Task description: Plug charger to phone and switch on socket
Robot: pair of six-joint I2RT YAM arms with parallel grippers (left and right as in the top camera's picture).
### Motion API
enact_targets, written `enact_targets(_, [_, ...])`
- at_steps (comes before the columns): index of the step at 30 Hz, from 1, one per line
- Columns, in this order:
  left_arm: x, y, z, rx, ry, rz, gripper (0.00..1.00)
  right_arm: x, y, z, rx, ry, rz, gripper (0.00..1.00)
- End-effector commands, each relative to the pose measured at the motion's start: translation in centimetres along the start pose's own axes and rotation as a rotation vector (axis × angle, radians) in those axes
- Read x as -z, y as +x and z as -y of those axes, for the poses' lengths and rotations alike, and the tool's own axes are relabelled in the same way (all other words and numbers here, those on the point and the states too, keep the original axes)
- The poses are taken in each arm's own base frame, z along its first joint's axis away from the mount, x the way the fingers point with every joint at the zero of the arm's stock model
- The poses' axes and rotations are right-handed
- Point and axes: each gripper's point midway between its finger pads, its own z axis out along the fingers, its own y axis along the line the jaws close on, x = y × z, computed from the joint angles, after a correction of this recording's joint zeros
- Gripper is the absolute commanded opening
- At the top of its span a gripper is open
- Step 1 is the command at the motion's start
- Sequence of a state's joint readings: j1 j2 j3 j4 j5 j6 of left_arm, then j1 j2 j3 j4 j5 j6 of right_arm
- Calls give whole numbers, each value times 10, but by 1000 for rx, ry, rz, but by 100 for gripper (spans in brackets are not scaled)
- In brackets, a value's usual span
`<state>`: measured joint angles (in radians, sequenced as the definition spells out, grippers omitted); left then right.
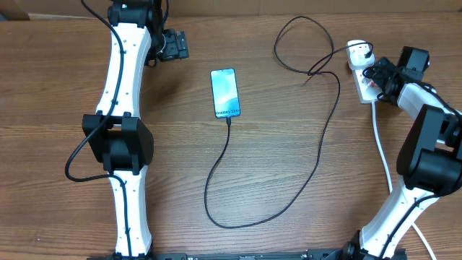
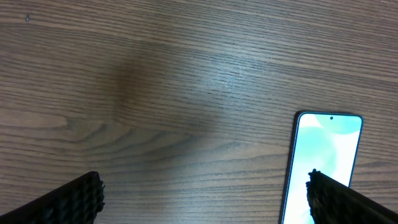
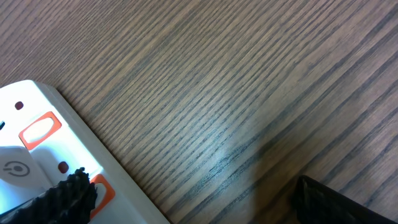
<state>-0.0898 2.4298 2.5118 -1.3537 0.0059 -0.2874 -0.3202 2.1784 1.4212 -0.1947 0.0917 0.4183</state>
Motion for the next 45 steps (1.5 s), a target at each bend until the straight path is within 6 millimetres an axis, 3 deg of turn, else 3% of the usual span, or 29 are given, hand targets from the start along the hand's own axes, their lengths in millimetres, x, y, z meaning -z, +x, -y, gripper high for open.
enact_targets(1, [2,-1,0,-14,-9,11,100,-16,27,-1,8,-21,-83,100])
enact_targets(9, [2,-1,0,-14,-9,11,100,-14,35,-11,12,-79,-123,100])
enact_targets(20, [2,-1,0,-15,-9,11,100,-13,47,-7,70,-73,-173,100])
enact_targets(31, [2,-1,0,-15,-9,10,100,-9,46,-7,73,-69,-183,100])
enact_targets(34, [2,-1,0,-15,-9,10,100,3,34,-11,71,-79,-160,100])
enact_targets(38, [2,-1,0,-15,-9,11,100,34,5,-18,70,-81,-90,100])
enact_targets(45, [2,7,1,-15,2,-23,100,124,-47,-19,47,-38,49,100])
